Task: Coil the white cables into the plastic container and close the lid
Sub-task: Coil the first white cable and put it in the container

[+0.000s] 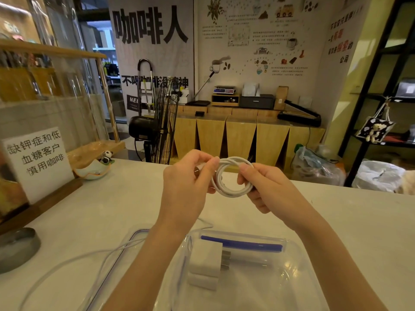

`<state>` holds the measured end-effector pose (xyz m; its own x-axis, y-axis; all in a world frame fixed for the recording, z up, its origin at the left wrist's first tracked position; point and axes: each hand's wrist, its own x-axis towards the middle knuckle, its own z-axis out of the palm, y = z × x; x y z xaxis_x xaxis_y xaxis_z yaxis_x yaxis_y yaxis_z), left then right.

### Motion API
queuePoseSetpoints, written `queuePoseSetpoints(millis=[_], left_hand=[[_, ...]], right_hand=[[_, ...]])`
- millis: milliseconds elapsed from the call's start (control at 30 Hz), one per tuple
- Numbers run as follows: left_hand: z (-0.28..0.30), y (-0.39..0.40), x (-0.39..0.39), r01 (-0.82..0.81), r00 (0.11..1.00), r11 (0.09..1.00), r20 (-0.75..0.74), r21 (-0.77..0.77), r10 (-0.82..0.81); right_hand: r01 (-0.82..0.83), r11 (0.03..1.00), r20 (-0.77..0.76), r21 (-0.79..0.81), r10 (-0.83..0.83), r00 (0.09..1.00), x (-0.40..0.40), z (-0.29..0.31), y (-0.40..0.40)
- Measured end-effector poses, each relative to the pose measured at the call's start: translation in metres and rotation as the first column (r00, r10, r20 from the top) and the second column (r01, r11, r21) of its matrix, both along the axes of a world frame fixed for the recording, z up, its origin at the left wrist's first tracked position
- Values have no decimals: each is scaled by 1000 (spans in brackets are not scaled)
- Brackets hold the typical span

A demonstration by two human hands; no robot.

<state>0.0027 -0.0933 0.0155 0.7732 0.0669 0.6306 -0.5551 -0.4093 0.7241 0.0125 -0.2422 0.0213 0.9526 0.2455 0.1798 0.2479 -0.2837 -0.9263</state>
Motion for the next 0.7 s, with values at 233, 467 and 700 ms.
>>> queuePoseSetpoints(millis=[233,467,700], left_hand=[[4,1,-1,81,977,983,-181,-165,-111],[12,8,-2,223,857,891,-355,-396,-373],[10,10,0,190,916,922,-277,-338,-291]], right_hand=[[85,996,128,-36,-80,989,2,-4,2],[209,977,194,29,-211,958,7,-8,2],[223,975,246,3,-217,945,9,-7,-1]])
